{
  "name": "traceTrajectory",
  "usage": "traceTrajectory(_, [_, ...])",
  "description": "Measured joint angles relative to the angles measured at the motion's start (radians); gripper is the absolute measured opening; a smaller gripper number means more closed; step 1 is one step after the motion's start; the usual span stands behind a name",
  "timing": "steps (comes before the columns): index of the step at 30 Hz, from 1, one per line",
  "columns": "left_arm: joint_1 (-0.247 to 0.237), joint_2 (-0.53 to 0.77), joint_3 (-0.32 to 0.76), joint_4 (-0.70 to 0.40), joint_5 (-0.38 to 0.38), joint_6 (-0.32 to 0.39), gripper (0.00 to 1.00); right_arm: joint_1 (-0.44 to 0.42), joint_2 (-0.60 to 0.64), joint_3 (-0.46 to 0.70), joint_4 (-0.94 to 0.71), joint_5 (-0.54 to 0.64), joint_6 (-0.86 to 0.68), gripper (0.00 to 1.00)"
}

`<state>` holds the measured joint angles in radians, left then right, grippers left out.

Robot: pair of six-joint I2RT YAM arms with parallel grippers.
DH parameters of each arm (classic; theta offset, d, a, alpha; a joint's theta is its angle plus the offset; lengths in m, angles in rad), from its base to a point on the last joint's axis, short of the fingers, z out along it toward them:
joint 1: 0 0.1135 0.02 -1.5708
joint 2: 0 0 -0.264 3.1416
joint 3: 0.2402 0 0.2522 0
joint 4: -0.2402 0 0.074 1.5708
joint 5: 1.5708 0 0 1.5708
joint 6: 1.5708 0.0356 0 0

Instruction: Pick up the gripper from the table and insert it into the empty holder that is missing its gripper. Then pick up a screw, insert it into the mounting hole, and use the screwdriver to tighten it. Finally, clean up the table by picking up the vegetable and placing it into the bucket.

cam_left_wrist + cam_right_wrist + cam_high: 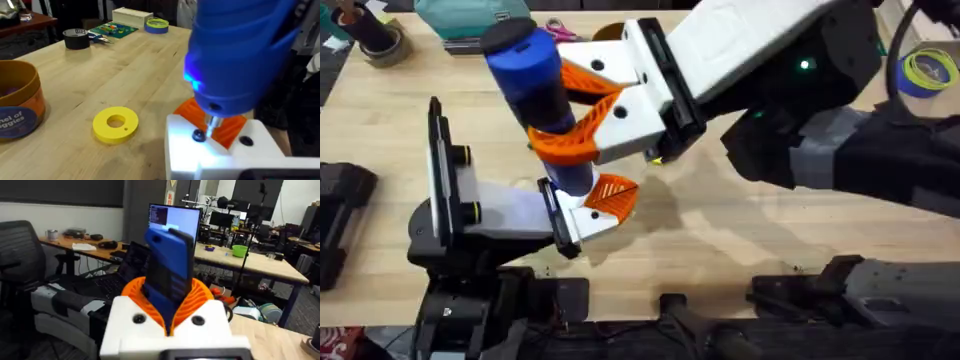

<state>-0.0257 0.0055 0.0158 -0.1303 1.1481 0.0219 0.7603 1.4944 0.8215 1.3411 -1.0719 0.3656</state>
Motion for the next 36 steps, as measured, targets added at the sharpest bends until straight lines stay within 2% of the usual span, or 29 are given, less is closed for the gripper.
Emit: traceTrajectory(36, [0.000,0.000,0.000,0.000,0.000,0.000,0.012,-0.014,0.000,0.000,-0.032,-0.018,-0.019,0.022])
